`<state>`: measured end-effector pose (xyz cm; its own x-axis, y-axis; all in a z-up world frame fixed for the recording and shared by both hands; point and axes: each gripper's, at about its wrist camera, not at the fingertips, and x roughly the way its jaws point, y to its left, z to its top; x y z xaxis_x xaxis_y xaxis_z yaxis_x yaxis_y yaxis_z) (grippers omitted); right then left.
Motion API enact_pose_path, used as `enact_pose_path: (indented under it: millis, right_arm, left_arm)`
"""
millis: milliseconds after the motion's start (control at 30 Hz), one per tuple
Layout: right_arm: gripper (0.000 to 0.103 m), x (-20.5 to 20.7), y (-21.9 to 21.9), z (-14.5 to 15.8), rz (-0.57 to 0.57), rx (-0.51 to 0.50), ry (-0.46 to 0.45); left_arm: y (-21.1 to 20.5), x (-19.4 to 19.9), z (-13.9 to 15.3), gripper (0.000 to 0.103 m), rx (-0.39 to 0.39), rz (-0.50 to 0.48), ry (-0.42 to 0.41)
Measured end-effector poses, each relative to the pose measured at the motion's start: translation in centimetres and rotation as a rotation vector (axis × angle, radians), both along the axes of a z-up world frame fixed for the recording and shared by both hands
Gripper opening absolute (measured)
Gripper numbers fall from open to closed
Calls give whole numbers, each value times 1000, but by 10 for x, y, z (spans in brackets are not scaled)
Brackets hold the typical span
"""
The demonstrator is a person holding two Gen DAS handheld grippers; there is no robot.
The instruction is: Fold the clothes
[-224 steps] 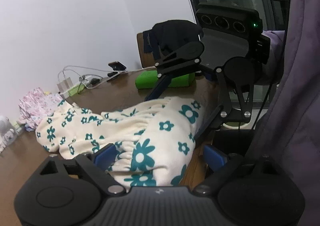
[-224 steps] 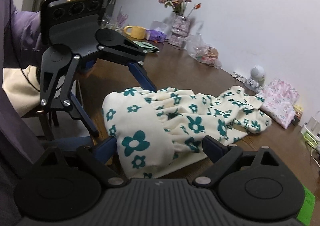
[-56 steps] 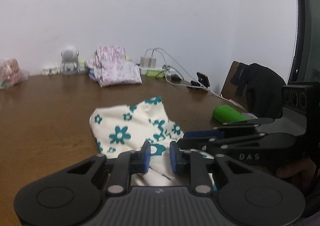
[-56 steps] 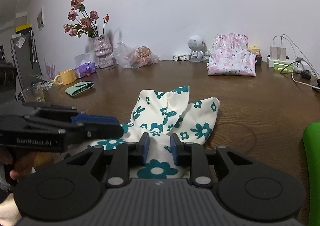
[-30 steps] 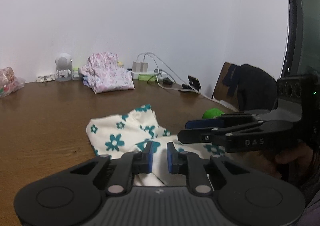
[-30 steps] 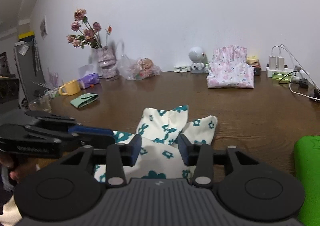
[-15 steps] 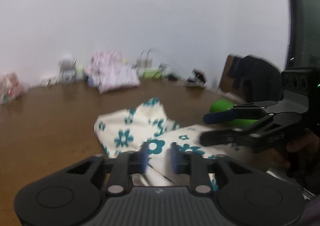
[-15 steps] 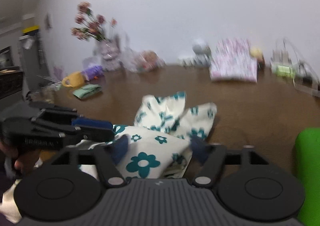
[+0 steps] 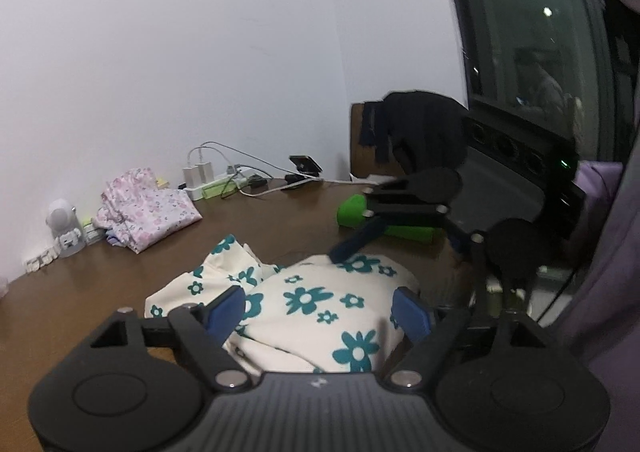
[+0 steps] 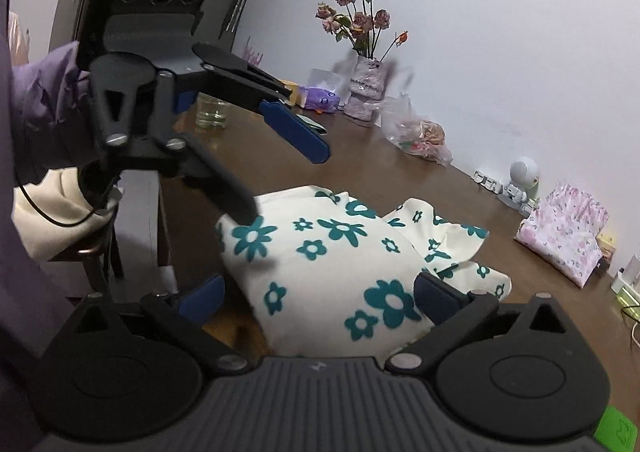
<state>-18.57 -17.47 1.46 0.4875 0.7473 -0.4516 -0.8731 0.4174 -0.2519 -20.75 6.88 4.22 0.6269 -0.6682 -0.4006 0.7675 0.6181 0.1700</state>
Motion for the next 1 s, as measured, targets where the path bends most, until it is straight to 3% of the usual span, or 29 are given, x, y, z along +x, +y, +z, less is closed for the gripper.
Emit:
enact_pose_path:
  millis: [467, 567, 667, 767, 867, 1000]
  right_arm:
    - [102, 15, 22, -9, 13, -102, -47]
    - [98, 26, 26, -10, 16, -132, 50]
    - [94, 40, 20, -10, 13, -101, 160]
    - [85, 49, 17, -1, 17, -99, 242]
    - [82, 40, 22, 5, 89, -174, 252]
    - [81, 19, 29, 11, 172, -256, 245]
  left_arm:
    - [-2, -6, -16, 81, 167, -64, -75]
    - [-2, -10, -17, 81, 193, -79, -106]
    - [-2, -18, -19, 81, 226, -104, -165]
    - [-3, -28, -22, 81, 269, -126, -215]
    - [-1, -36, -22, 81, 281, -146, -233]
    - [3, -47, -22, 89, 270, -194, -216]
